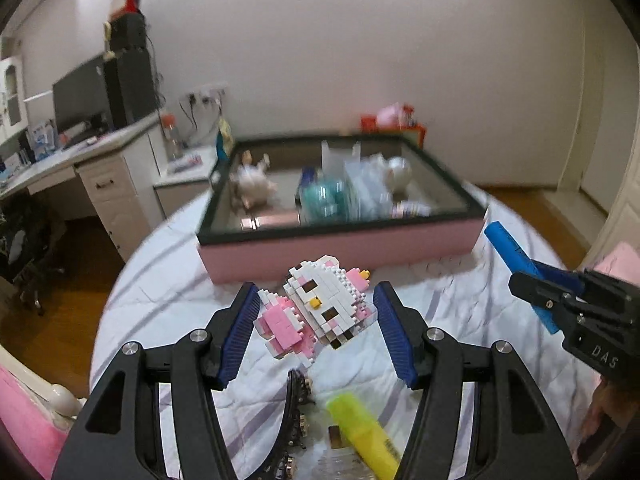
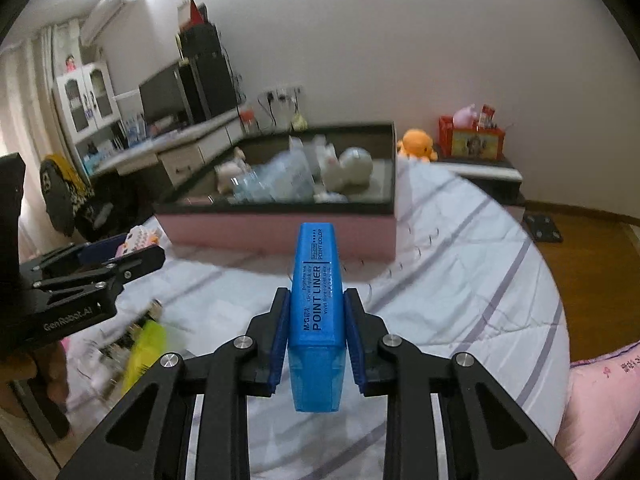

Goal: Organize rigid objects

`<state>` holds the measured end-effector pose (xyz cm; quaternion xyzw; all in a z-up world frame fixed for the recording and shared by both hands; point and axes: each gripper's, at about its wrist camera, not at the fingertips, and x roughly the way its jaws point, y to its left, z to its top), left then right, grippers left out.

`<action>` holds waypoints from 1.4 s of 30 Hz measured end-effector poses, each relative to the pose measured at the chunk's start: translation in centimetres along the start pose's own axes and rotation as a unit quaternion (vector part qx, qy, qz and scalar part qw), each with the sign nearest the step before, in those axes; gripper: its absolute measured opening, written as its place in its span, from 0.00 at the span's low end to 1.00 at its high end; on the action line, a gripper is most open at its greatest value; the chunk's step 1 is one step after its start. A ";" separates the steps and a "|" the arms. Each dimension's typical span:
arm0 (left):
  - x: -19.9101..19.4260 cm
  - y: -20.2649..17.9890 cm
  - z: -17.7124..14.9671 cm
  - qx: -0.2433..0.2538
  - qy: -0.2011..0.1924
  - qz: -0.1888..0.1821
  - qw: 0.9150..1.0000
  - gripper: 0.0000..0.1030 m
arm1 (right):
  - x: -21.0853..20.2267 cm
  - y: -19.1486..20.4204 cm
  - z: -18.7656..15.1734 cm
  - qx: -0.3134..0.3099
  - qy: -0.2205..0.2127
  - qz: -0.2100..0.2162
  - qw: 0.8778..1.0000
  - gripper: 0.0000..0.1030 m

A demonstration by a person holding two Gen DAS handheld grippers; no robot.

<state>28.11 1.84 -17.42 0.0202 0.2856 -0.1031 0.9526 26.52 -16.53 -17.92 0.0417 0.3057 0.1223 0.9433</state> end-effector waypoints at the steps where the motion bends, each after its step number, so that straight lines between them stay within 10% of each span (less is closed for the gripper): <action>1: -0.6 0.0 0.1 -0.005 -0.014 -0.001 1.000 0.59 | -0.9 0.4 0.3 0.001 -0.023 -0.004 1.000 0.26; 19: -10.5 -0.4 3.3 0.000 -0.158 0.023 0.987 0.59 | -8.1 6.6 3.8 -0.046 -0.149 0.001 0.988 0.26; 42: -8.4 0.8 6.9 0.031 -0.178 0.035 0.983 0.57 | -6.1 6.5 6.9 -0.064 -0.149 -0.002 0.987 0.26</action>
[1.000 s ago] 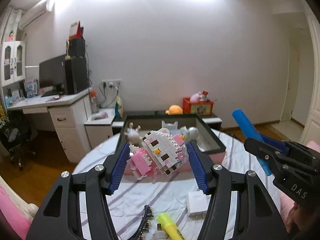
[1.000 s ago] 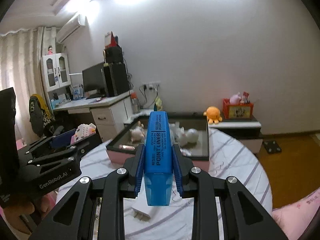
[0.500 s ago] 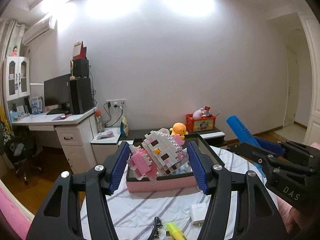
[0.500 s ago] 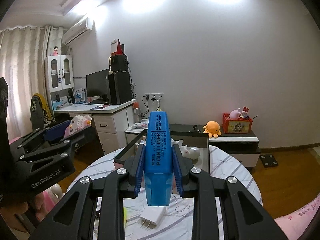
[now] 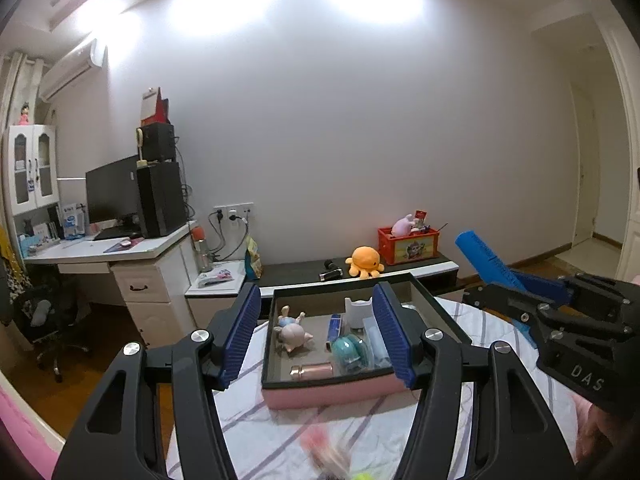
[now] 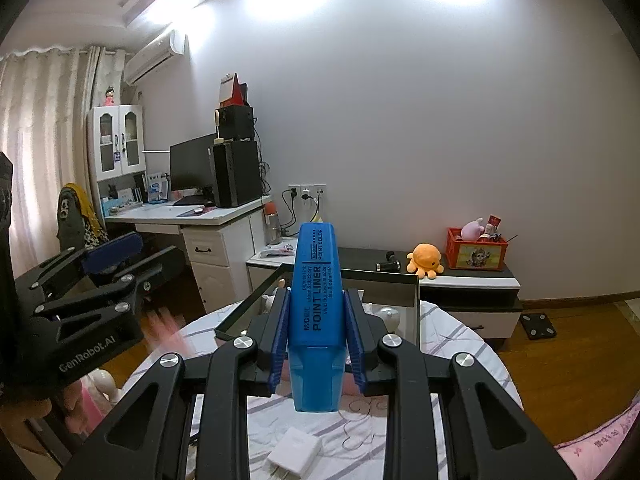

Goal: Organize rigid objects

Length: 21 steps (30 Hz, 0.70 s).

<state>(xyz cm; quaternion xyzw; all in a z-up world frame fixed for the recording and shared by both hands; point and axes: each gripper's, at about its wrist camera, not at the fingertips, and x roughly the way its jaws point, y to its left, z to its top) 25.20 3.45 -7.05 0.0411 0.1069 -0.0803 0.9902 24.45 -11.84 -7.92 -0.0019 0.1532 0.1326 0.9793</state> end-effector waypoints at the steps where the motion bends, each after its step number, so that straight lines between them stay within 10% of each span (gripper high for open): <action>1: 0.6 0.0 0.1 0.000 0.003 -0.002 1.000 0.56 | 0.7 -0.2 0.1 0.001 0.005 0.000 1.000 0.26; 12: 7.0 2.1 -5.4 -0.029 0.125 -0.033 0.991 0.51 | 6.1 -1.9 -1.9 0.020 0.066 0.020 0.997 0.26; 21: 7.9 1.1 -10.5 0.001 0.220 -0.026 0.975 0.72 | 5.3 -2.2 -4.0 0.035 0.092 0.028 0.995 0.26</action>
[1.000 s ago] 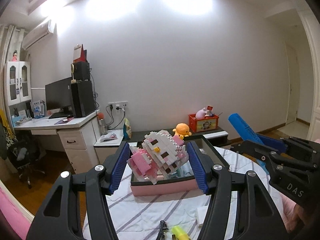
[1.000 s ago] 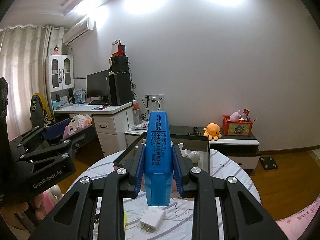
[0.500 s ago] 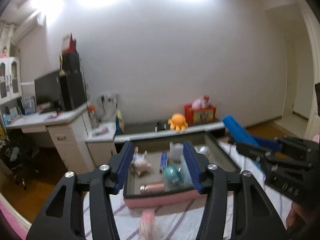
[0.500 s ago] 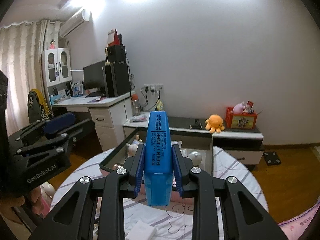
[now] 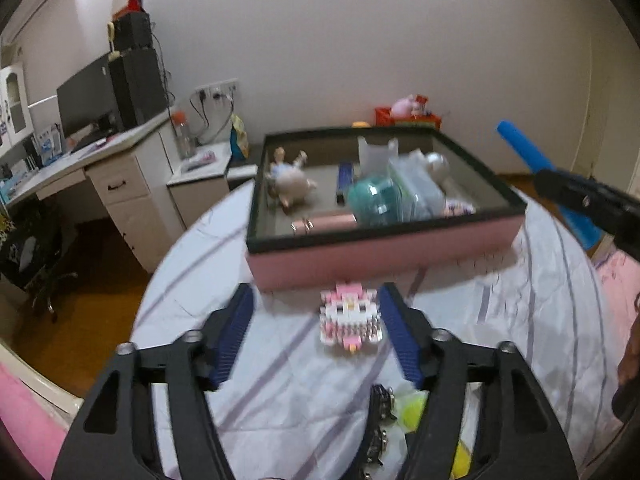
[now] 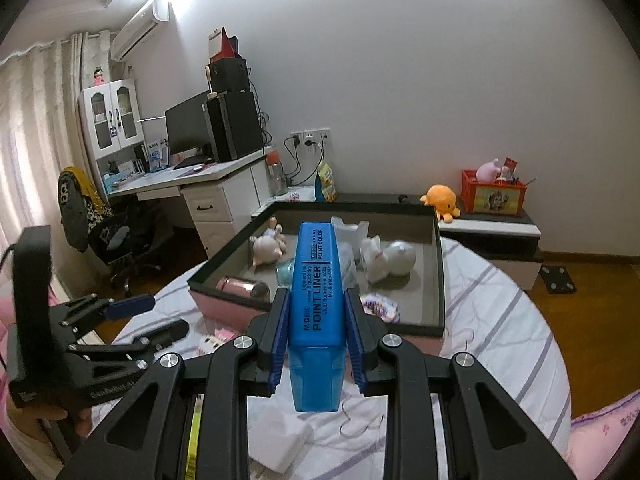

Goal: Organize rigid objects

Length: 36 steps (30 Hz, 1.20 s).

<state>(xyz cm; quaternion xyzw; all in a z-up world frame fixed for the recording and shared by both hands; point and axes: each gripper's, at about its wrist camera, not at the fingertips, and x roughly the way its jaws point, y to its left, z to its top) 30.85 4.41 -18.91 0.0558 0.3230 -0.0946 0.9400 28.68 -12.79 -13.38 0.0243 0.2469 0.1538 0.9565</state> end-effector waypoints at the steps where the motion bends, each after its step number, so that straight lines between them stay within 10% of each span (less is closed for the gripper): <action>1: 0.3 -0.4 0.0 0.004 0.004 -0.006 1.000 0.75 | -0.2 0.0 -0.2 0.002 0.001 0.000 1.000 0.26; 7: 4.1 -1.6 -0.8 0.022 0.070 -0.008 0.997 0.73 | -0.6 -0.1 -0.4 0.005 0.004 -0.001 1.000 0.26; 10: 5.1 -1.6 -0.9 0.018 0.087 -0.010 0.996 0.43 | -0.4 -0.3 -0.5 0.007 0.007 -0.002 1.000 0.26; 26: -0.9 -0.7 5.4 0.026 -0.032 -0.001 0.999 0.43 | 0.9 -1.1 1.8 -0.002 0.001 -0.012 1.000 0.26; 36: 5.8 -0.1 10.8 0.042 0.000 -0.007 0.999 0.43 | 6.7 -3.8 3.9 -0.009 0.047 -0.037 0.998 0.26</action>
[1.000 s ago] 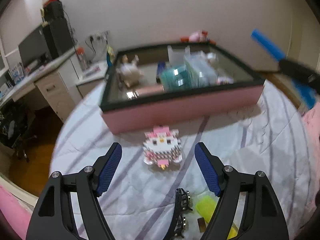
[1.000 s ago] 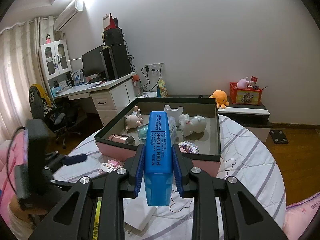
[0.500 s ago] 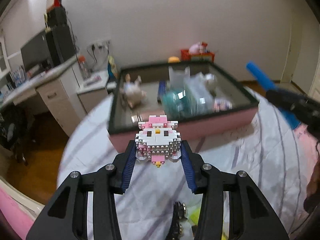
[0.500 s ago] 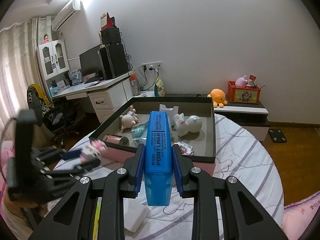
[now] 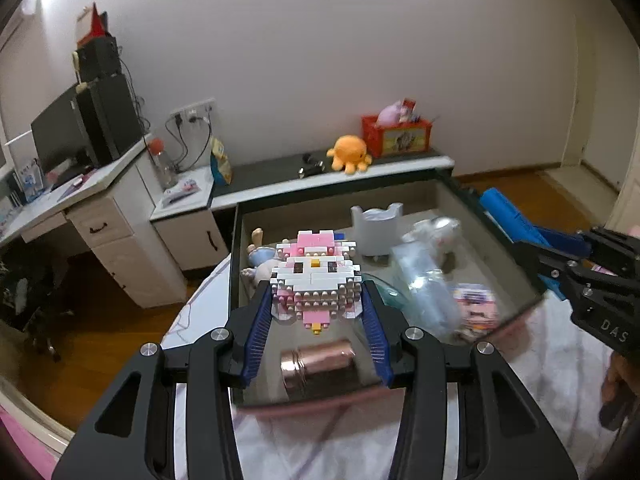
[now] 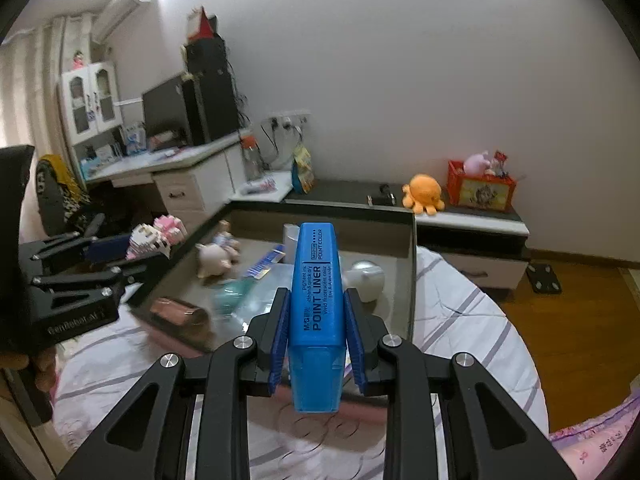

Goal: Organize rigid objects
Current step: 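Lower the Hello Kitty figure and blue box into the pink box with both grippers, then open both grippers and withdraw them up from the pink box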

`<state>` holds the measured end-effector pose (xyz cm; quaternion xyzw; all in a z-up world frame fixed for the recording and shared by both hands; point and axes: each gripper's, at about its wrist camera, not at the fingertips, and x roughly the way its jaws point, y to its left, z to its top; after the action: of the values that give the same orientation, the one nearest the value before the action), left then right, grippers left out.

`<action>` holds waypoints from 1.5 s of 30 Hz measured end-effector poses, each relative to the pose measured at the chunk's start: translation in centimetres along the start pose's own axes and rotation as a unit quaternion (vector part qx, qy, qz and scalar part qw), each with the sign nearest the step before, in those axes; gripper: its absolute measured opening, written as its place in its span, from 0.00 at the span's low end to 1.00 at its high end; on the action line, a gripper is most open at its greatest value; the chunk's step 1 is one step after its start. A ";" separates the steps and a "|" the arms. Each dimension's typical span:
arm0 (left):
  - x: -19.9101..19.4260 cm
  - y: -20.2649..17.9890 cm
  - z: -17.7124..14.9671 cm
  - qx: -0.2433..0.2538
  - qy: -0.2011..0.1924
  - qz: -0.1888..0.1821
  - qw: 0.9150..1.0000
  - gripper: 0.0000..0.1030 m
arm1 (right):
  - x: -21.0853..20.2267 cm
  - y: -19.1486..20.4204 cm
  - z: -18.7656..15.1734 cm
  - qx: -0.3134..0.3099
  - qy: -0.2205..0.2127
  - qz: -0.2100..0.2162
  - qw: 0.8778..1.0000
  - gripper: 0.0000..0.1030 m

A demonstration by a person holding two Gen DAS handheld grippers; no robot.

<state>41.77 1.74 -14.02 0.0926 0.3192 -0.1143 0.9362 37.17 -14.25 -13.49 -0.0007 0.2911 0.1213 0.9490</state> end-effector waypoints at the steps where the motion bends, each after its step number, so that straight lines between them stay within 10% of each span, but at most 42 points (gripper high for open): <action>1: 0.9 0.1 0.2 0.001 0.007 0.000 1.000 0.43 | 1.0 -0.4 0.0 -0.001 0.009 -0.002 1.000 0.26; 12: 5.8 0.6 0.0 -0.004 0.043 0.018 0.999 0.44 | 6.1 -0.9 -1.0 -0.012 0.059 -0.018 0.998 0.27; 16: 4.3 0.8 0.1 -0.020 0.021 0.011 1.000 0.69 | 5.3 -1.0 -0.5 -0.007 0.049 -0.014 0.999 0.30; 21: -0.5 0.4 -0.3 -0.021 -0.029 0.026 0.999 0.90 | 0.8 0.1 -0.1 -0.008 0.010 -0.017 1.000 0.78; 28: -10.6 0.3 -3.0 -0.064 -0.131 0.028 0.989 1.00 | -7.8 2.4 -0.4 -0.016 -0.072 -0.045 0.996 1.00; 45: -23.1 -3.6 -11.9 -0.052 -0.188 0.070 0.978 1.00 | -22.1 6.2 -6.7 -0.017 -0.143 -0.080 0.986 1.00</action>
<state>16.20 4.81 -9.34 0.0426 0.1352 -0.0467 0.9888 14.39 -13.80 -6.43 -0.0224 0.1492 0.0487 0.9873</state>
